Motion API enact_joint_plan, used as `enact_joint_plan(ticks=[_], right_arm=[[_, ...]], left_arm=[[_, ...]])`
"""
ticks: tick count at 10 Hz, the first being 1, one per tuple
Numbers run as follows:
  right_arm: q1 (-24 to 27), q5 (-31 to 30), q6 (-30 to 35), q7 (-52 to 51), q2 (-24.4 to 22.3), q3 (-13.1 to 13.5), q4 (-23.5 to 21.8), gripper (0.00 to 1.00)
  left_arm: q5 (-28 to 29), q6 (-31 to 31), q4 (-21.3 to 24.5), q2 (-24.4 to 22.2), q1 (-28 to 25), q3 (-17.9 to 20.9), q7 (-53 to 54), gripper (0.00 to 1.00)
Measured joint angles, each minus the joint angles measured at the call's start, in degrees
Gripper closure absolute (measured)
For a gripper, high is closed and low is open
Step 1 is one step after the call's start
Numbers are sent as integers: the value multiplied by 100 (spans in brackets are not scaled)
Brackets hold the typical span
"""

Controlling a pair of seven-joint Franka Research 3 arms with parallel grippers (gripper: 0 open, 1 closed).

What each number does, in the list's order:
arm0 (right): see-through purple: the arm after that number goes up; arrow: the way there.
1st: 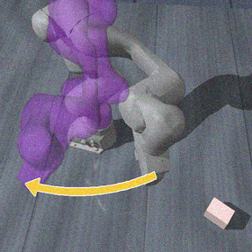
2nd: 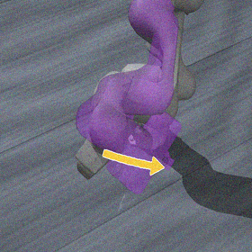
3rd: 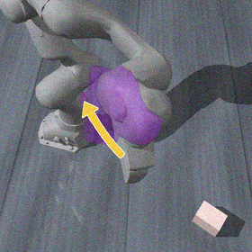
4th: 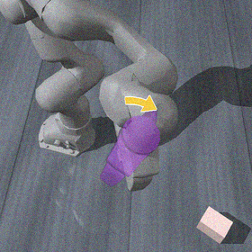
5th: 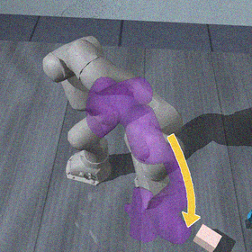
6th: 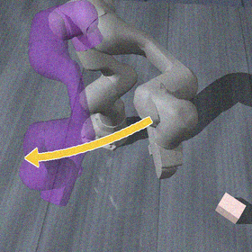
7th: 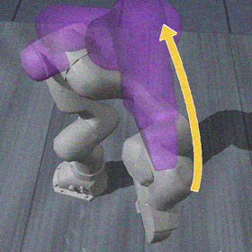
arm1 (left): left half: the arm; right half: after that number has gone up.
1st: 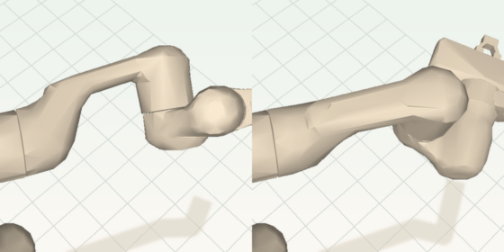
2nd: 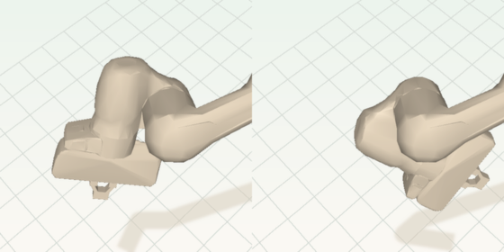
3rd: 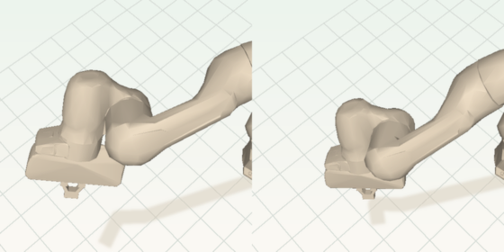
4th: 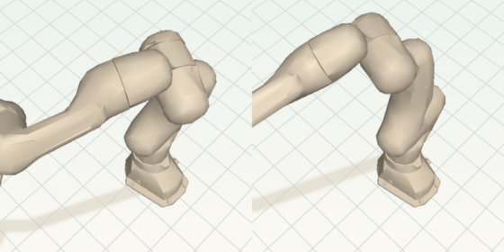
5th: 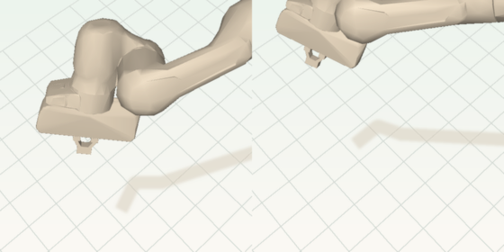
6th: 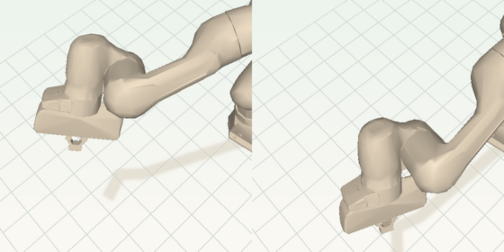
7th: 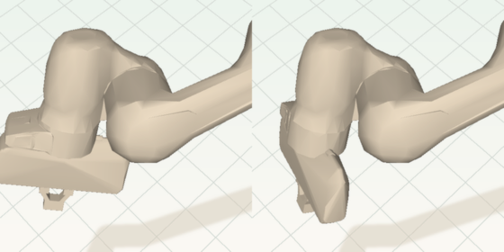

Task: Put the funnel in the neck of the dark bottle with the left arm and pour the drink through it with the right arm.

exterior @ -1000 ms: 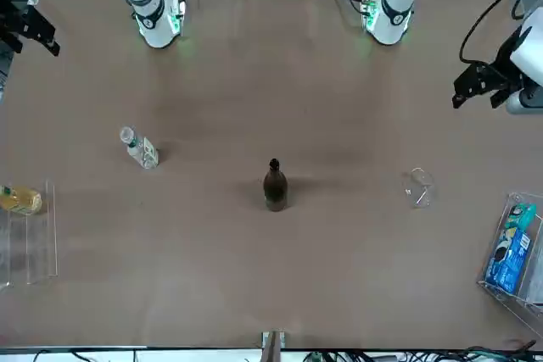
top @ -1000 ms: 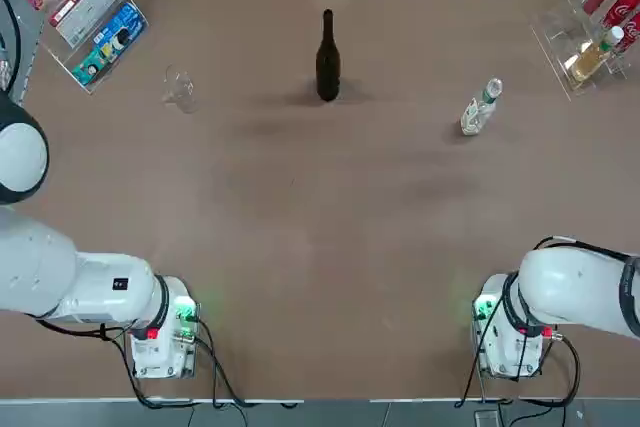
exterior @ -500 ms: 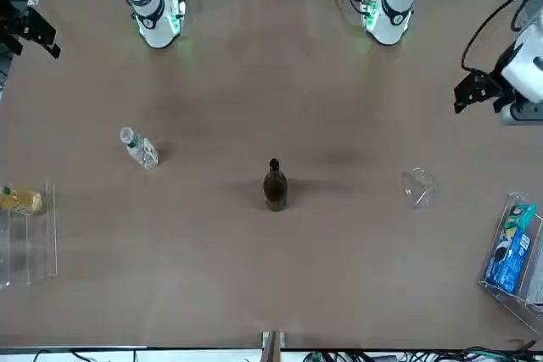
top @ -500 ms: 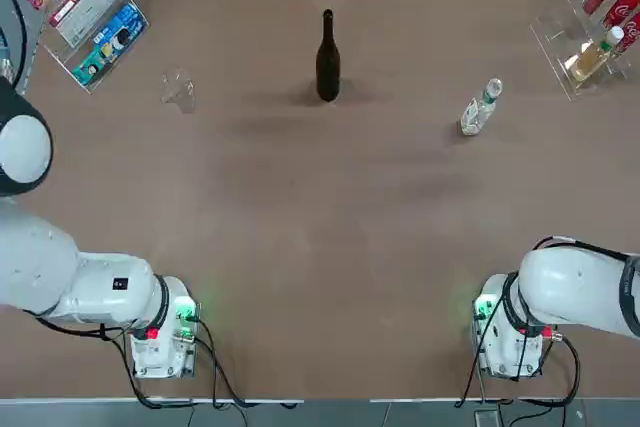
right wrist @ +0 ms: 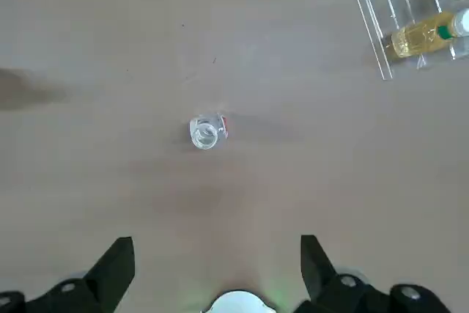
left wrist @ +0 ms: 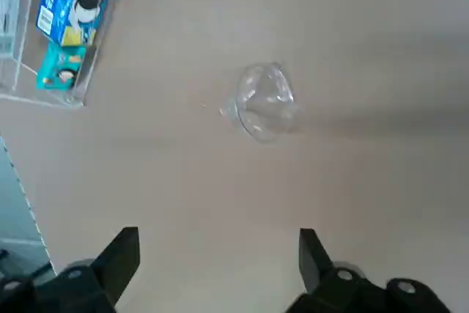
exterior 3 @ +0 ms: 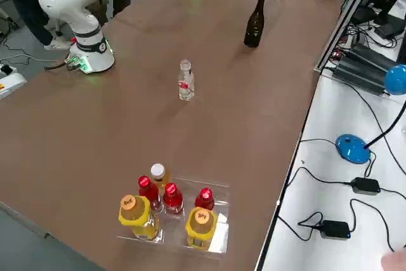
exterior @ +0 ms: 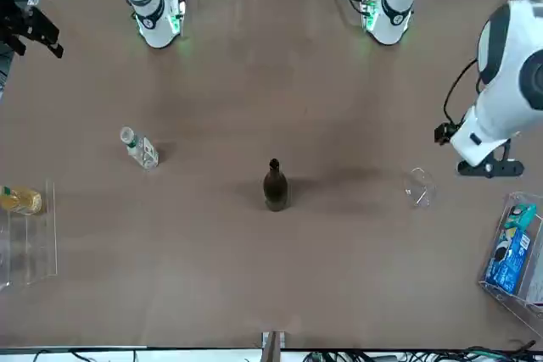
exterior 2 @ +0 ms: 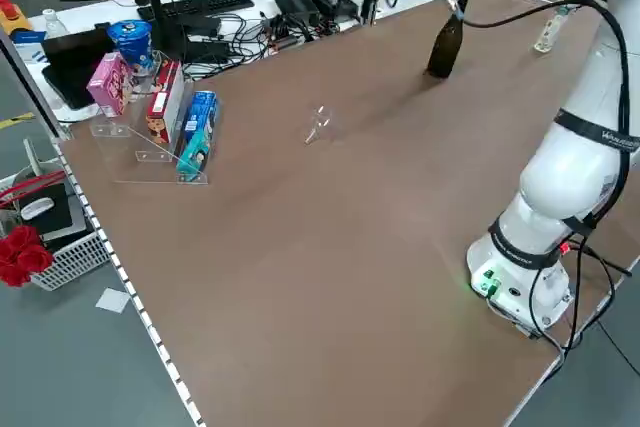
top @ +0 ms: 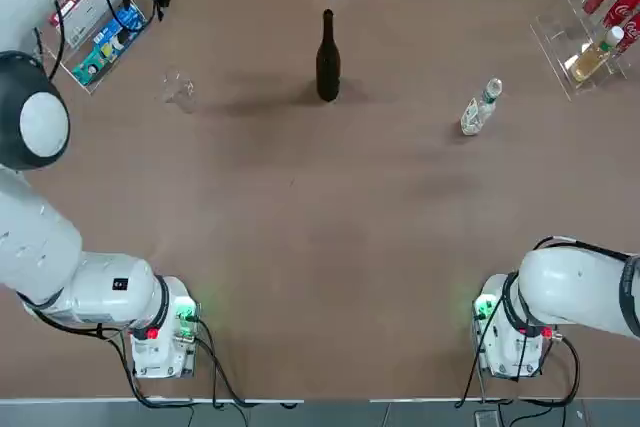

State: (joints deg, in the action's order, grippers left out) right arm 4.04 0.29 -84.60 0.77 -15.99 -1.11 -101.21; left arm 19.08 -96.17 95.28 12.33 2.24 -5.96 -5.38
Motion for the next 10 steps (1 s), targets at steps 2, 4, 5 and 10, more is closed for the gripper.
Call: enact_joint_plan(ticks=[2, 4, 5, 10], right_arm=[[0, 0, 2, 0, 0, -2, -2, 0], [0, 0, 9, 0, 0, -2, -4, 0], [0, 0, 11, 0, 0, -2, -4, 0], [0, 0, 13, 0, 0, -6, -4, 0]], left_arm=[[574, -406, 95, 502, 15, -16, -514, 4], [997, -653, 107, 1047, 64, -76, -1282, 4], [1130, -837, 114, 1296, 92, -121, -1568, 3], [2549, -1229, 480, 2017, 236, -238, -3061, 4]])
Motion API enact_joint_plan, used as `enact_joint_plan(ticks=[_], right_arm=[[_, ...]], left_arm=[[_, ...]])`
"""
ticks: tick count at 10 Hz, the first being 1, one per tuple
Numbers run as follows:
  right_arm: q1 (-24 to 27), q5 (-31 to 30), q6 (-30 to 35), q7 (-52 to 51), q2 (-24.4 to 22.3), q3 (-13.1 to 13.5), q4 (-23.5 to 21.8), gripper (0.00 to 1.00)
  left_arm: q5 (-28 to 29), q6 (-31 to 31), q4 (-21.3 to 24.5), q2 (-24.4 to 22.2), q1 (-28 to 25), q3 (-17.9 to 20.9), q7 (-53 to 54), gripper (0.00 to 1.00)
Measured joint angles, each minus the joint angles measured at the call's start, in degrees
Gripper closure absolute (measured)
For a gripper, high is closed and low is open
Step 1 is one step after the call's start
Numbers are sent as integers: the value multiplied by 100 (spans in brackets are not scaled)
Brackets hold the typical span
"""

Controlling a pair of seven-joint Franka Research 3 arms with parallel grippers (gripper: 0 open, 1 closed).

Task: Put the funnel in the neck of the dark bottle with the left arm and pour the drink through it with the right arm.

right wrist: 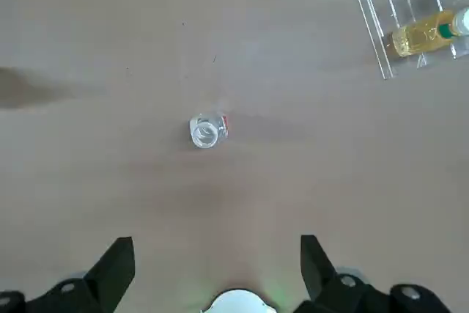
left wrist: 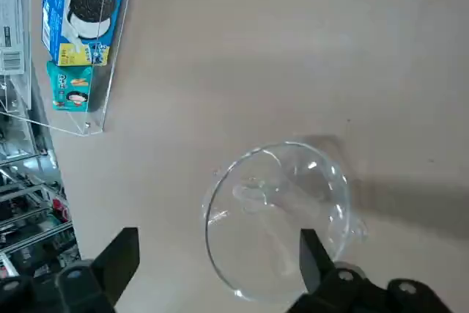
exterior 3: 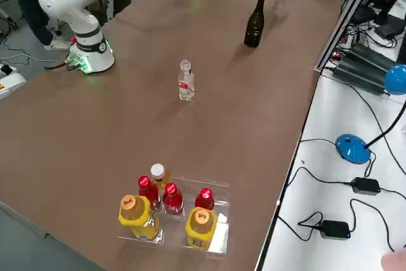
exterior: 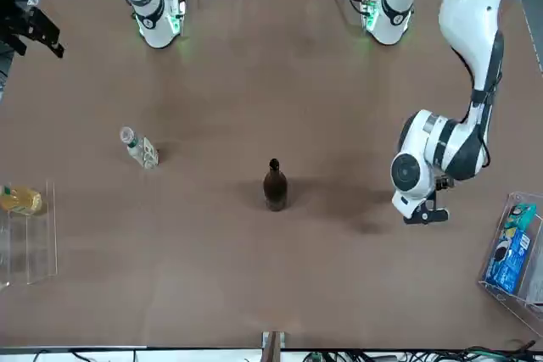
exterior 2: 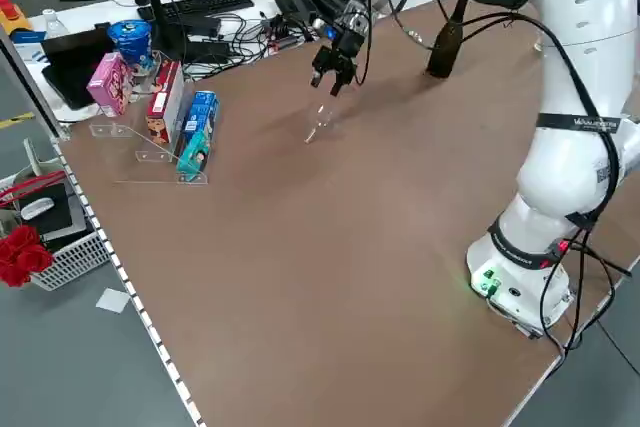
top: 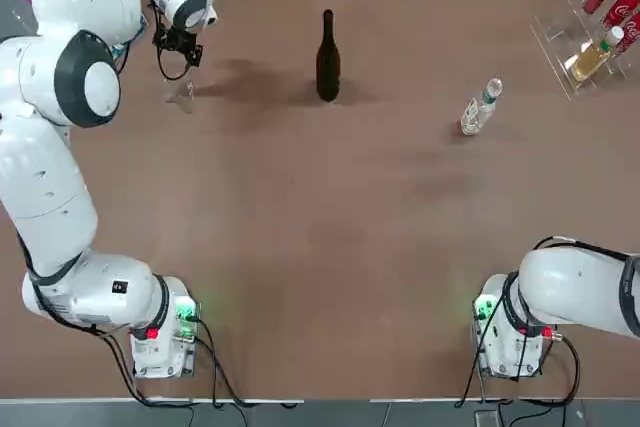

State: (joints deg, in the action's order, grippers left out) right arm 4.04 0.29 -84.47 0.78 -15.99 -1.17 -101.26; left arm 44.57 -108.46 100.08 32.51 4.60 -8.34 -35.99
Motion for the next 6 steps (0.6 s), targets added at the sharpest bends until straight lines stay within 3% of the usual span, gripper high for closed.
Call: enact_joint_plan(ticks=[2, 6], right_arm=[[0, 0, 3, 0, 0, -1, 0, 0], [0, 0, 9, 0, 0, -2, 0, 0]], left_arm=[[462, -40, 174, 111, -94, 3, -281, 8], [531, -44, 347, 114, -141, -2, -341, 19]])
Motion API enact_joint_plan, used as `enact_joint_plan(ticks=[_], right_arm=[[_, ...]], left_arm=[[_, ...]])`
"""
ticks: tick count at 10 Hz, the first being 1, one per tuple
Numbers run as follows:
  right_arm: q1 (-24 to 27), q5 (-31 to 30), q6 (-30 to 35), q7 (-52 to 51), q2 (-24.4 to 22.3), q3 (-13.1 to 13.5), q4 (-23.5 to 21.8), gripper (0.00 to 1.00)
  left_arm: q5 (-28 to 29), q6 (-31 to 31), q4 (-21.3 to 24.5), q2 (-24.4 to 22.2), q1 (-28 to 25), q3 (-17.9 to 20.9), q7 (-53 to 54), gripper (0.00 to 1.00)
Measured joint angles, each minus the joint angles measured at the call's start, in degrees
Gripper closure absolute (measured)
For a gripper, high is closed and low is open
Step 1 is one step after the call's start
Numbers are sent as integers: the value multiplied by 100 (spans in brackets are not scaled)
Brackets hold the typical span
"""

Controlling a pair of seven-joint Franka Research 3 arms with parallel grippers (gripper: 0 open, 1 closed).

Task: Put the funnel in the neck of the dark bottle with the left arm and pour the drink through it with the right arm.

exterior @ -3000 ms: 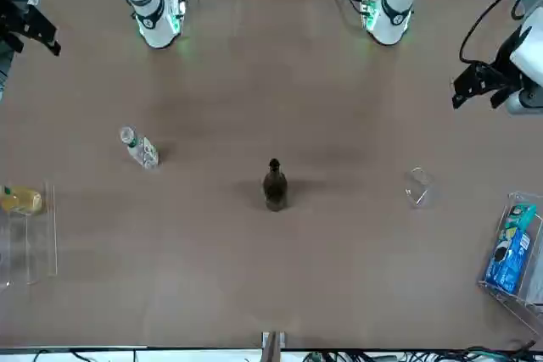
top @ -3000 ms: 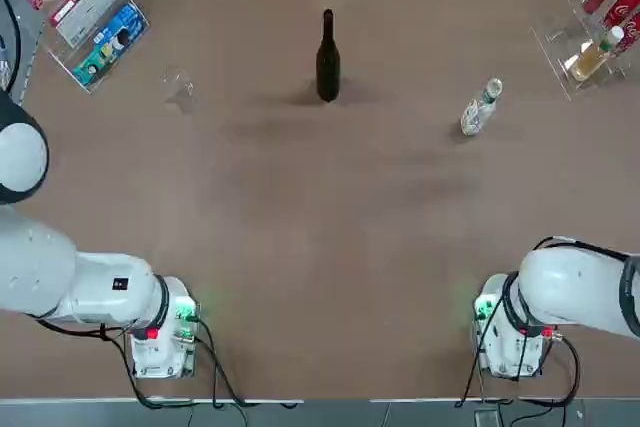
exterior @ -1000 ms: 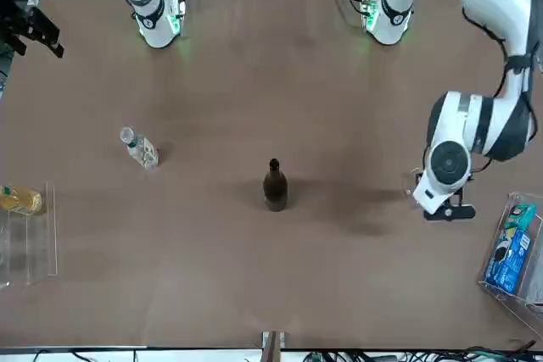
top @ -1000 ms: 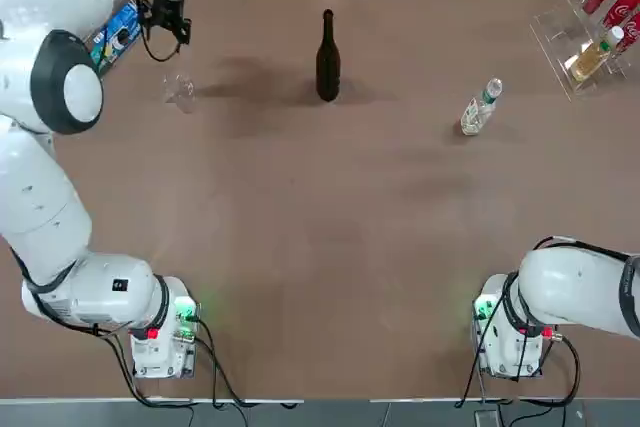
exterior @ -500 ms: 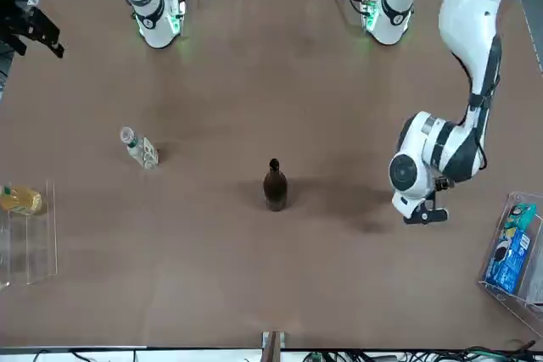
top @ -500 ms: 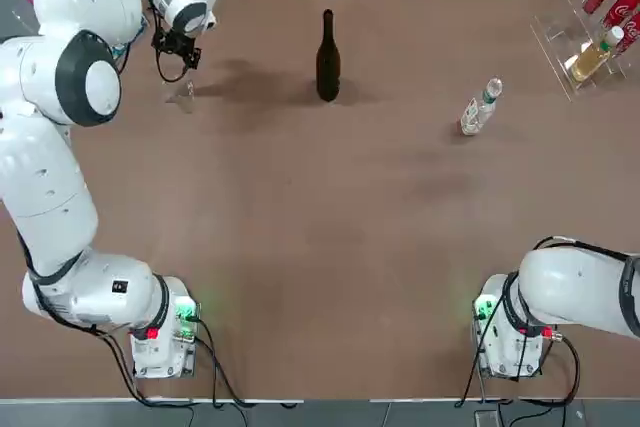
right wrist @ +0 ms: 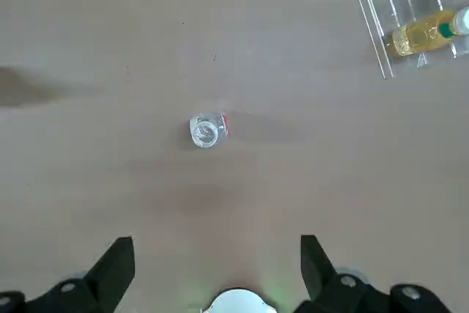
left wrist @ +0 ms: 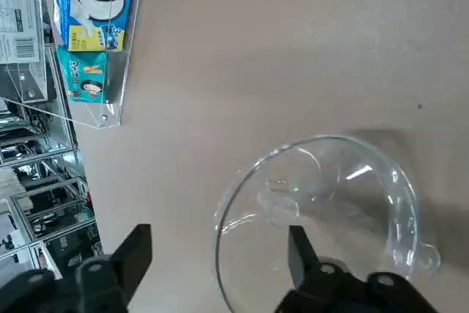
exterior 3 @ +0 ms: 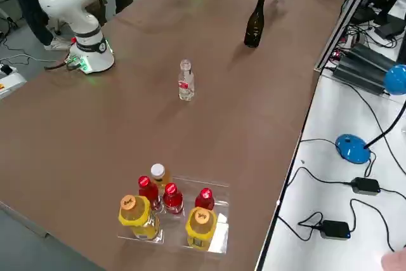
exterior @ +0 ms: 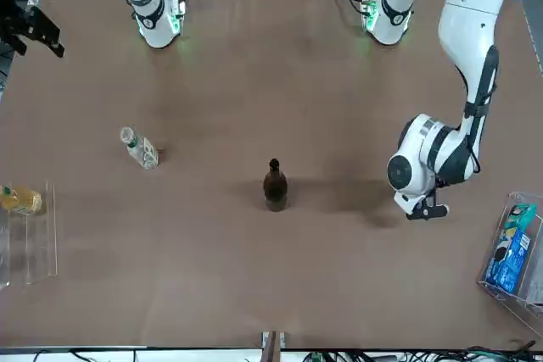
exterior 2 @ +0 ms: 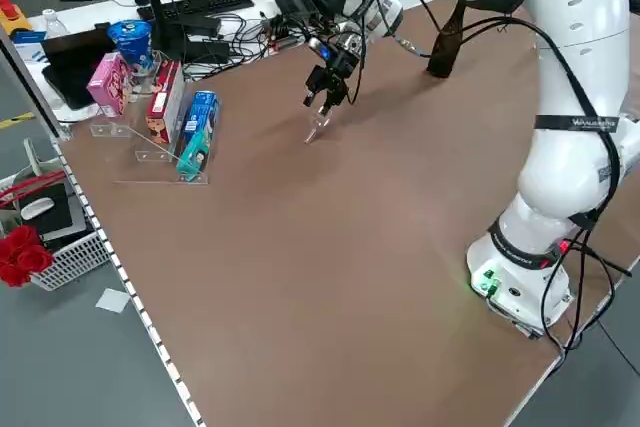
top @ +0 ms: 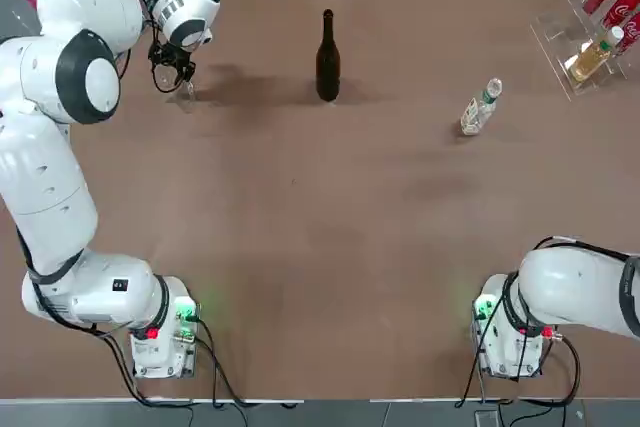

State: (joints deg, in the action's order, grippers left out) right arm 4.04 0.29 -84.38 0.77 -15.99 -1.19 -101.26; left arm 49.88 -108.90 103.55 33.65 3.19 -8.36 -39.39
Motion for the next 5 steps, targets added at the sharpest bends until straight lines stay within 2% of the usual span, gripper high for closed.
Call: enact_joint_plan(ticks=[3, 5], right_arm=[[0, 0, -8, 0, 0, 0, -1, 0], [0, 0, -17, 0, 1, 2, -49, 0]], left_arm=[[4, 0, 0, -19, 17, -16, 1, 24], [8, 0, 0, -30, 30, -18, 4, 46]])
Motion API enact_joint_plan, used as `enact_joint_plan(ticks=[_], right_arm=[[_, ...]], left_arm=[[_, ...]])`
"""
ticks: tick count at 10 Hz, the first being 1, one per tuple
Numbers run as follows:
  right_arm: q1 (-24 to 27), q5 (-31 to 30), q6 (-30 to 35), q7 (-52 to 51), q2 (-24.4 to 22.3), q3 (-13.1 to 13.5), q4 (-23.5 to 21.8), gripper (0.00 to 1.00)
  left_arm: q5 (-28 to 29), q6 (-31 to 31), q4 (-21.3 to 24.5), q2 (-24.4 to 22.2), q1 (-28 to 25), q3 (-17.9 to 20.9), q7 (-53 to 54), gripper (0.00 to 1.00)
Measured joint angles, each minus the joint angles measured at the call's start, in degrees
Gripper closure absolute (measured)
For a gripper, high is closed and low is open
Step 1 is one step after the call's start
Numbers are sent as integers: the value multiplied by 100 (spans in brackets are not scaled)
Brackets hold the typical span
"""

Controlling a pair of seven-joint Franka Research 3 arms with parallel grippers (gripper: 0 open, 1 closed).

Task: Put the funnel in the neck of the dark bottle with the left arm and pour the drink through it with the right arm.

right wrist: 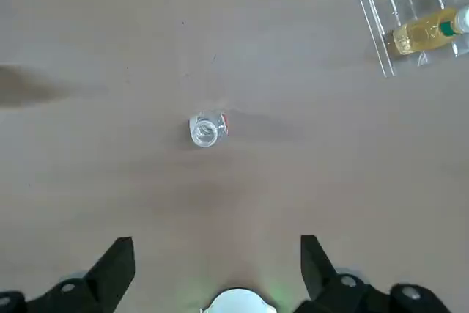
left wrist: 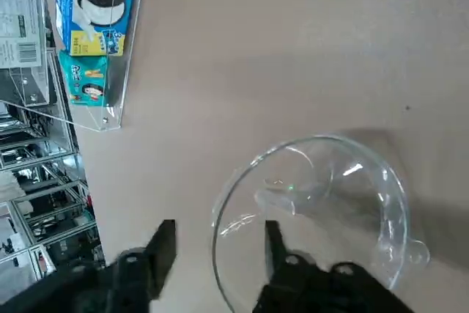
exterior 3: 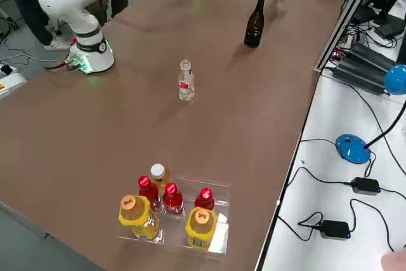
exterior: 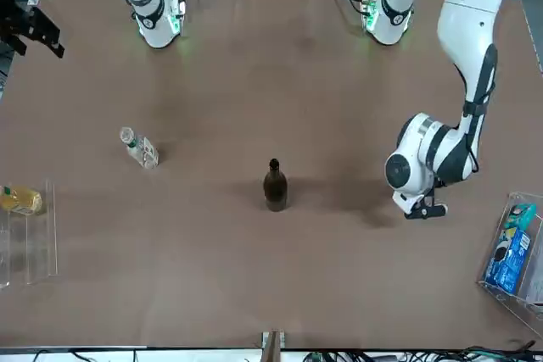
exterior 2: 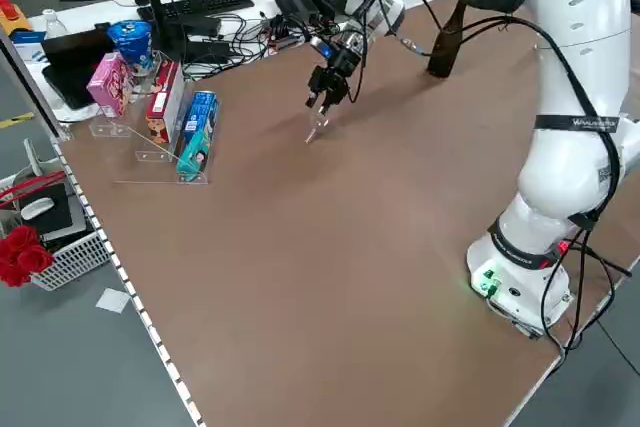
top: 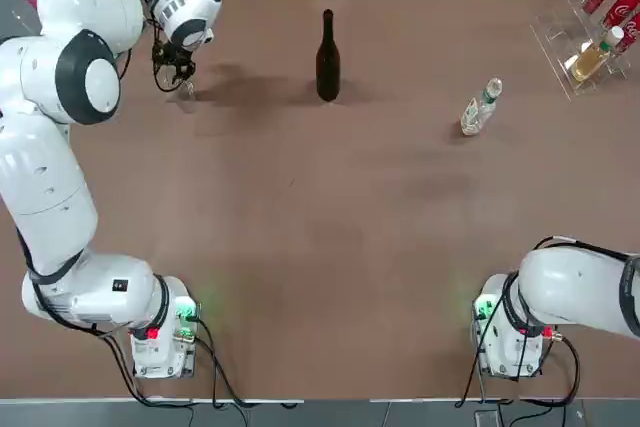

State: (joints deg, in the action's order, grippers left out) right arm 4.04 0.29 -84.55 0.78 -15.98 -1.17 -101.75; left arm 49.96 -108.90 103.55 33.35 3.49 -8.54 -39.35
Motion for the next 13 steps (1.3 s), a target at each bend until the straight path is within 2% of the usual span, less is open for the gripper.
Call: enact_joint_plan(ticks=[1, 2, 3, 5, 6, 9, 11, 13], right_arm=[[0, 0, -1, 0, 0, 0, -16, 0], [0, 0, -1, 0, 0, 1, -20, 0], [0, 0, 0, 0, 0, 1, -23, 0], [0, 0, 9, 0, 0, 2, -43, 0], [0, 0, 9, 0, 0, 2, -66, 0], [0, 0, 8, 0, 0, 2, -86, 0], [0, 0, -18, 0, 0, 1, -85, 0], [0, 0, -68, 0, 0, -1, -84, 0]], left_arm=[[1, 0, -1, -2, 0, 0, 0, 49], [2, 0, -2, -4, 0, -1, 13, 59], [3, 0, -5, -6, 2, -3, 26, 63], [5, 0, -24, -19, 9, -4, 99, 78], [53, 29, -33, -44, 11, -1, 123, 96], [70, 34, -29, -87, 13, -14, 251, 96], [-79, 42, -45, -248, 9, -31, 731, 96], [-1154, 166, -116, -819, 5, -47, 1869, 96]])
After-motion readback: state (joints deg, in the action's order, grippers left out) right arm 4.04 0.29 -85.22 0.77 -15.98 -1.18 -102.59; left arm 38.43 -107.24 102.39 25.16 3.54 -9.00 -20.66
